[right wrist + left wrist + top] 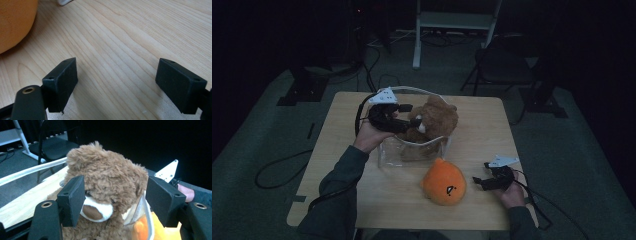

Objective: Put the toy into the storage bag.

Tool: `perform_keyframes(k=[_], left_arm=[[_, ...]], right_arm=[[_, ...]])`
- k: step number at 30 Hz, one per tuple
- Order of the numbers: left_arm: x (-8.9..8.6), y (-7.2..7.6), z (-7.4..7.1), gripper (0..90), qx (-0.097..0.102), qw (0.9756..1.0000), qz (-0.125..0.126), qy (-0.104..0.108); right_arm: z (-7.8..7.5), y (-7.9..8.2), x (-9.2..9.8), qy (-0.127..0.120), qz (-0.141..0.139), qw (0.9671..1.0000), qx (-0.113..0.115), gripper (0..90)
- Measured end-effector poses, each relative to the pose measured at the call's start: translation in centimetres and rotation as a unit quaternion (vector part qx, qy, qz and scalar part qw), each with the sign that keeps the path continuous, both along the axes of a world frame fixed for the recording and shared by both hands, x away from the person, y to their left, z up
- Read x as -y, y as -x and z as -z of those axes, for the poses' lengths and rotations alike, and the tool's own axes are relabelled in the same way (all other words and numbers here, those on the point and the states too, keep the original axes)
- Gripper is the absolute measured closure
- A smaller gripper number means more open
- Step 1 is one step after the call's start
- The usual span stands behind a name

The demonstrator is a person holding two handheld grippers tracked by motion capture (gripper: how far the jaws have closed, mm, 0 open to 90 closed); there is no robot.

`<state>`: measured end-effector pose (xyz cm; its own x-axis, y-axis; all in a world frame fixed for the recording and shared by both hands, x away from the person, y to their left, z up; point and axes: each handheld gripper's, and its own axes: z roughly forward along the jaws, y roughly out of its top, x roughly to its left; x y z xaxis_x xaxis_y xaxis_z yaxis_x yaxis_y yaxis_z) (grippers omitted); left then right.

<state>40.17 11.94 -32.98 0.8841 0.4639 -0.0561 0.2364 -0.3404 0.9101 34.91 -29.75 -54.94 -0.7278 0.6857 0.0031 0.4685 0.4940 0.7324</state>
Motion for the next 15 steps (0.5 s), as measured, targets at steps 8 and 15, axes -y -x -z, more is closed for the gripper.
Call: perform_keyframes(k=[8, 15], left_arm=[[0.2, 0.7, 0.8, 32.6, -0.005, 0.9999, 0.013, -0.002], [0.4, 1.2, 1.3, 33.0, -0.008, 0.9998, 0.020, 0.001]], right_arm=[[0.0, 0.0, 0.0, 0.000, 0.000, 1.0000, 0.000, 17.0], [0.0, 0.0, 0.0, 0.000, 0.000, 1.0000, 0.000, 17.0]])
